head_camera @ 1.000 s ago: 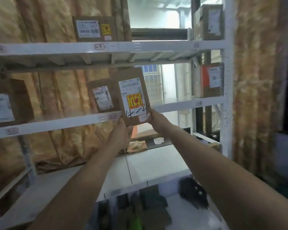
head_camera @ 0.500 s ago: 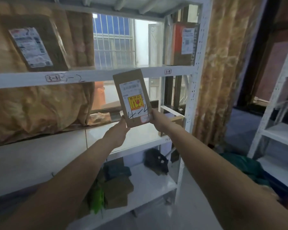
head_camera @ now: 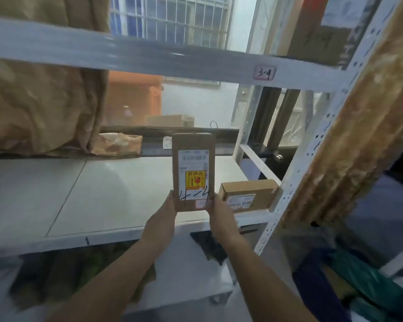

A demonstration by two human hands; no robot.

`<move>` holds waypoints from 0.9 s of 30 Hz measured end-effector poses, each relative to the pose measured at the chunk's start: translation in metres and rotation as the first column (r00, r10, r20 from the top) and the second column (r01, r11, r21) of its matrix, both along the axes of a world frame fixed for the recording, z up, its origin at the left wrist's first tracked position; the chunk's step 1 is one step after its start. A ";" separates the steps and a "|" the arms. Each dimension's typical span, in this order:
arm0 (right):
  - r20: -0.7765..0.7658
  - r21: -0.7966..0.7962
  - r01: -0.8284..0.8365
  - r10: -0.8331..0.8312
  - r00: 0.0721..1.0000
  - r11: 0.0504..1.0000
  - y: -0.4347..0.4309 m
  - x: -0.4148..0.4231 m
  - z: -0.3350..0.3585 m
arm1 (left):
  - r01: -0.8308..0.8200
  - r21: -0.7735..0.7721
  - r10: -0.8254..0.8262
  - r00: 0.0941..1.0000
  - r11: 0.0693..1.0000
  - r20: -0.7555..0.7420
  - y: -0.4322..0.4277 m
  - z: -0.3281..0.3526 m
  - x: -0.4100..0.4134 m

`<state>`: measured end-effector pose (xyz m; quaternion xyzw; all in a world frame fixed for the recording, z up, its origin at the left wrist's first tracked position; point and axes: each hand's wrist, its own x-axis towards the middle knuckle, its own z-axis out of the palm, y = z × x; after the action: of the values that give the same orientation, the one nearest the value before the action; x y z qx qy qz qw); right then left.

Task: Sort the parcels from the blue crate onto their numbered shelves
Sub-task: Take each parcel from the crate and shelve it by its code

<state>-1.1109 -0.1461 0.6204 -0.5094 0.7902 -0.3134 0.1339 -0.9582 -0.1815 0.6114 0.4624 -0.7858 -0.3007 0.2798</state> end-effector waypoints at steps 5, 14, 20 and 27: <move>0.214 -0.087 -0.052 0.069 0.974 0.995 -0.027 -0.012 -0.059 | -0.053 0.022 0.051 0.995 0.998 0.090 -0.027 -0.044 -0.023; 0.256 -0.216 -0.036 0.092 0.962 0.976 -0.051 -0.027 -0.108 | 0.025 0.028 -0.029 0.992 0.999 0.123 -0.068 -0.094 -0.037; 0.253 -0.142 0.048 -0.011 0.967 0.989 -0.055 -0.021 -0.114 | -0.042 -0.029 0.048 0.969 0.999 0.241 -0.063 -0.121 -0.036; 0.662 -0.264 0.258 -0.020 0.749 0.929 -0.060 0.000 -0.099 | -0.056 -0.119 0.087 0.959 0.991 0.269 -0.061 -0.133 -0.041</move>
<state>-1.1111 -0.2062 0.5211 -0.3230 0.6647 -0.6104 0.2850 -0.9989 -0.2429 0.4785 0.5115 -0.8150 -0.1799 0.2045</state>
